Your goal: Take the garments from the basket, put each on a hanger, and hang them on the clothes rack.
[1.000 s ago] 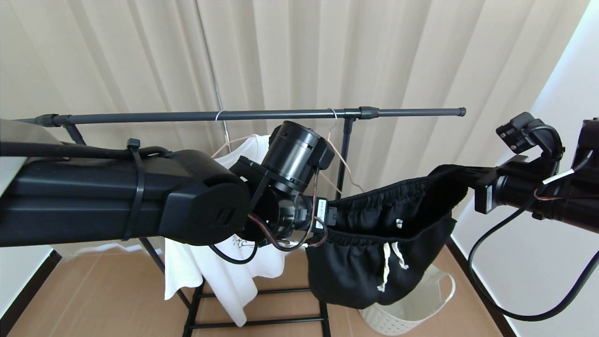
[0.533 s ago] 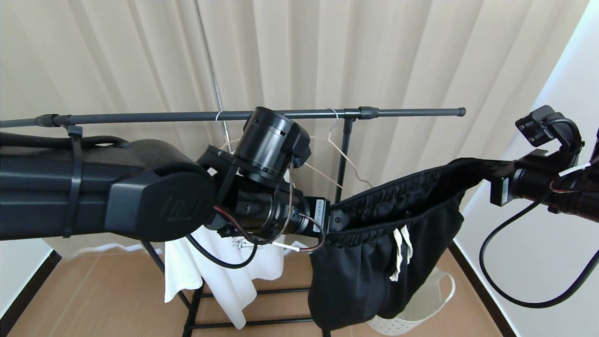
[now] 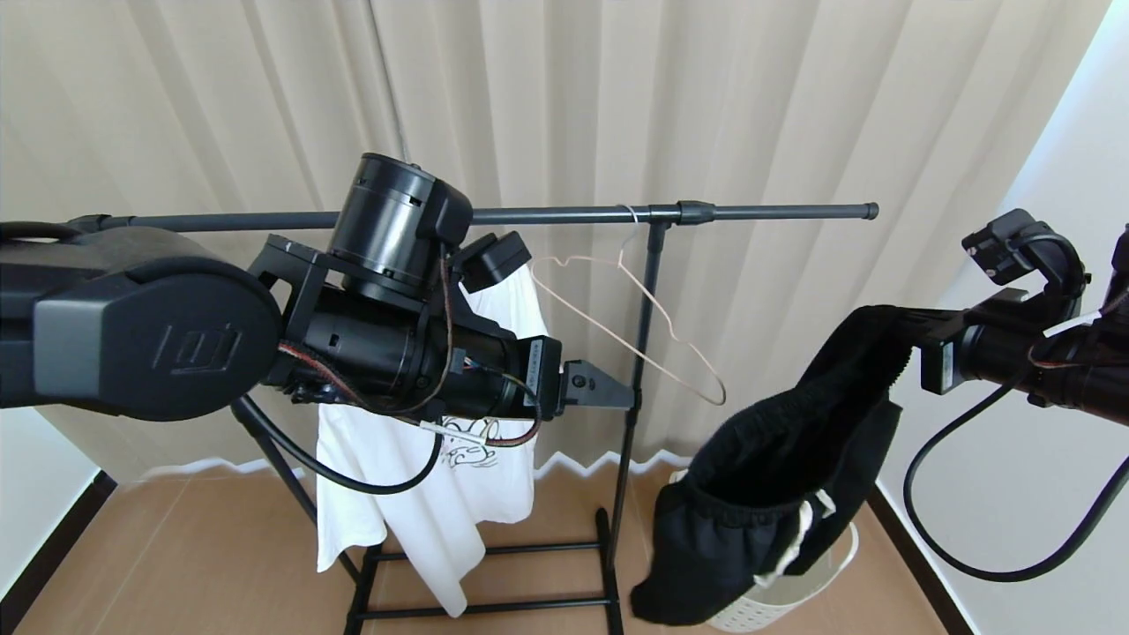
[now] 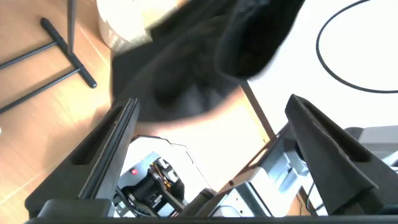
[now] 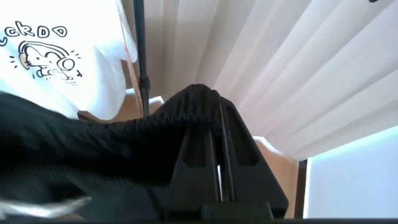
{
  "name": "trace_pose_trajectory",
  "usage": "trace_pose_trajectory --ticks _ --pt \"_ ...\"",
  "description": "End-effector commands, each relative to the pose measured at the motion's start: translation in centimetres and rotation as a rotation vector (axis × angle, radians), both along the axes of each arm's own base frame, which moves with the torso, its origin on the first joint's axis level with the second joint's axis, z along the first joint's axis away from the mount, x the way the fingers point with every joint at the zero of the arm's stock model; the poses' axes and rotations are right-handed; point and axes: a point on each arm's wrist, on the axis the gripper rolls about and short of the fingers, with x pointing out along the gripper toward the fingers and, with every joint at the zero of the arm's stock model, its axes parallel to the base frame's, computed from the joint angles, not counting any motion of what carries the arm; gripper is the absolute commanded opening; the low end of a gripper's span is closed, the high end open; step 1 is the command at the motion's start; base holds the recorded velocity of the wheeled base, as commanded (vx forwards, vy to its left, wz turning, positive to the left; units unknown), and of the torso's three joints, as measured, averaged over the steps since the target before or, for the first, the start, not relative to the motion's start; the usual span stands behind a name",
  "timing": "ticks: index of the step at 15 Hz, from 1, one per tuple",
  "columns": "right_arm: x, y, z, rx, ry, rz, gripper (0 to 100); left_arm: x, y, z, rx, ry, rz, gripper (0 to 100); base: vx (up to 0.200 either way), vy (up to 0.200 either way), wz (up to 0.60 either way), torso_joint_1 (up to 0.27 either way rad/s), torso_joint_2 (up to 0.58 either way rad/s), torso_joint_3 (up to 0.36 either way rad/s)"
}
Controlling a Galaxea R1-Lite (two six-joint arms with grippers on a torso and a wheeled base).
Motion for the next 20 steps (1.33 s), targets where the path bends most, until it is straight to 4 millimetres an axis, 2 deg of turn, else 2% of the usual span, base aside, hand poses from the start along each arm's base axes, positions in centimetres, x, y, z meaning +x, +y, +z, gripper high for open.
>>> trace_pose_trajectory --ticks 1,7,9,12,15,20 --pt "-0.1 0.5 -0.2 -0.008 0.004 0.025 0 -0.2 0.1 0.2 -0.010 -0.006 -0.010 100 0.000 0.000 0.00 0.000 0.00 0.000" --pt "0.5 0.1 -0.4 -0.017 0.006 0.004 0 1.2 -0.7 -0.5 0.028 -0.047 0.061 100 0.000 0.000 0.00 0.000 0.00 0.000" --pt "2.4 -0.3 -0.6 -0.029 0.002 -0.067 0 3.4 -2.3 -2.0 0.145 -0.106 0.222 100 0.000 0.000 0.00 0.000 0.00 0.000" --pt "3.4 -0.2 -0.7 -0.011 0.009 -0.095 0 5.0 -3.8 -3.4 0.260 -0.173 0.377 100 0.000 0.000 0.00 0.000 0.00 0.000" --pt "3.5 1.3 -0.4 0.069 -0.006 -0.070 0 5.2 -4.2 -3.4 0.267 -0.191 0.405 100 0.000 0.000 0.00 0.000 0.00 0.000" --pt "2.0 1.2 -0.6 0.032 -0.006 -0.073 0 5.3 -4.1 -3.2 0.254 -0.188 0.418 100 0.000 0.000 0.00 0.000 0.00 0.000"
